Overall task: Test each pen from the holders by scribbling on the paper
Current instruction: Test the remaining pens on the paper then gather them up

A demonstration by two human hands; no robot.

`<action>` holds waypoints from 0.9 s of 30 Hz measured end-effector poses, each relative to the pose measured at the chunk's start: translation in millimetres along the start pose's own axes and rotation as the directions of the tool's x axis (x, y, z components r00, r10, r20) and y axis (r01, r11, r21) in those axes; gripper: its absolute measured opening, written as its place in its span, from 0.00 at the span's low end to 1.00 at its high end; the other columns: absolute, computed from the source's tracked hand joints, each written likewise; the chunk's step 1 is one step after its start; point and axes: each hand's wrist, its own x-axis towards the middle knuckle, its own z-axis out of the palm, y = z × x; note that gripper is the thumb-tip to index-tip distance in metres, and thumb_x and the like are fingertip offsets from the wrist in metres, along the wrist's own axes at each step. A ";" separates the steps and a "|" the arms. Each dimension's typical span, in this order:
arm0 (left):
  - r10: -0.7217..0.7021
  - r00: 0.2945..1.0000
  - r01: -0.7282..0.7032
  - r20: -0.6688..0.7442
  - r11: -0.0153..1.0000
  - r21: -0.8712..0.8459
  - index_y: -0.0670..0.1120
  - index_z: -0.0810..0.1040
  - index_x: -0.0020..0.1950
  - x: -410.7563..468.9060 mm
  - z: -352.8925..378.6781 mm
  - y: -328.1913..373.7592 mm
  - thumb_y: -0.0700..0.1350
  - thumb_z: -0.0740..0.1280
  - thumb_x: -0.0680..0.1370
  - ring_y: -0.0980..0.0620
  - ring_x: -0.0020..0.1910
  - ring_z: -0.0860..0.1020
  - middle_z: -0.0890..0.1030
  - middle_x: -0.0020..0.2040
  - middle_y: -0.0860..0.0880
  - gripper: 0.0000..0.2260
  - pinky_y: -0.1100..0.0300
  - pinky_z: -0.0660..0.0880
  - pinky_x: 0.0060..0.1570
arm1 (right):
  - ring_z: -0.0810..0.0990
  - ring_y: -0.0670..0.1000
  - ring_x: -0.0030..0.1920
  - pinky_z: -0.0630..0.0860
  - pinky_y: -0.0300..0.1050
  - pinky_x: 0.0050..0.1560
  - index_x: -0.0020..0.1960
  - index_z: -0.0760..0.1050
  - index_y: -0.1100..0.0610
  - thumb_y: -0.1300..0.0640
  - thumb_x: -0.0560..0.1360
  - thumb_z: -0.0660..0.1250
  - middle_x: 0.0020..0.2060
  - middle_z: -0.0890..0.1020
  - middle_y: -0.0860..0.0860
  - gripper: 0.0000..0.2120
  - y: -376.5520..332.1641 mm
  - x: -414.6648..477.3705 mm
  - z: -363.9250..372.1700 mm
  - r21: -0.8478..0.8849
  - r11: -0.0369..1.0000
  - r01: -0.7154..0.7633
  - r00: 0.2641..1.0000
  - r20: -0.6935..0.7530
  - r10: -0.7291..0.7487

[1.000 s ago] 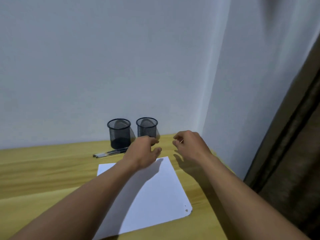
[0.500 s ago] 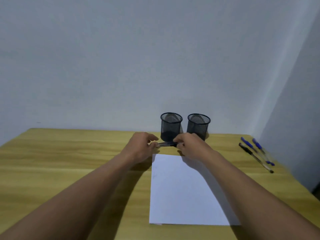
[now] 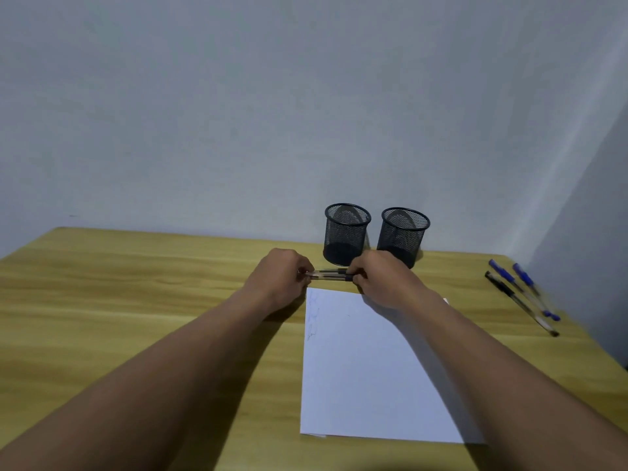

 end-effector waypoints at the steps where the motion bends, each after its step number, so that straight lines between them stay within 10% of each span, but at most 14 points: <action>1: 0.006 1.000 -0.006 -0.003 1.000 -0.003 0.48 0.84 0.58 -0.9 -1.5 0.3 0.44 0.69 0.78 0.48 0.50 0.80 0.85 0.52 0.47 0.10 0.63 0.68 0.45 | 0.81 0.56 0.53 0.79 0.52 0.51 0.55 0.85 0.53 0.61 0.79 0.64 0.50 0.85 0.52 0.11 -1.2 -1.5 -2.0 0.001 1.000 0.003 1.000 -0.013 -0.003; 12: 0.089 0.953 -0.134 -0.290 0.981 -0.138 0.48 0.83 0.58 -12.8 -59.0 26.2 0.40 0.71 0.76 0.54 0.46 0.79 0.81 0.49 0.50 0.11 0.58 0.77 0.49 | 0.78 0.57 0.57 0.76 0.51 0.53 0.58 0.83 0.51 0.60 0.76 0.62 0.53 0.82 0.53 0.16 -37.3 -37.3 -52.8 0.002 1.000 0.019 0.990 -0.141 -0.018; 17: -0.109 0.898 -0.076 -0.425 0.916 -0.395 0.51 0.75 0.67 -40.2 -74.7 55.7 0.48 0.70 0.78 0.57 0.47 0.80 0.81 0.51 0.54 0.18 0.64 0.75 0.47 | 0.82 0.53 0.45 0.75 0.46 0.44 0.48 0.79 0.52 0.60 0.73 0.64 0.43 0.85 0.49 0.08 -62.8 -63.6 -63.3 0.343 0.935 -0.089 0.966 -0.200 0.165; 22: -0.176 0.963 0.040 -0.203 0.840 -0.541 0.52 0.80 0.61 -65.9 -72.5 67.3 0.53 0.67 0.78 0.56 0.44 0.81 0.83 0.44 0.53 0.13 0.59 0.77 0.47 | 0.85 0.53 0.45 0.80 0.51 0.46 0.48 0.79 0.56 0.65 0.73 0.69 0.45 0.86 0.56 0.06 -80.3 -80.2 -65.1 0.828 0.555 -0.076 0.914 -0.164 0.371; 27: -0.166 0.982 0.159 0.084 0.513 -0.844 0.40 0.83 0.55 -80.8 -75.7 70.4 0.40 0.69 0.79 0.49 0.42 0.82 0.83 0.45 0.43 0.07 0.55 0.83 0.48 | 0.85 0.53 0.50 0.80 0.44 0.42 0.49 0.80 0.58 0.68 0.75 0.69 0.46 0.86 0.57 0.07 -91.2 -93.8 -59.5 0.991 0.126 -0.050 0.914 -0.006 0.406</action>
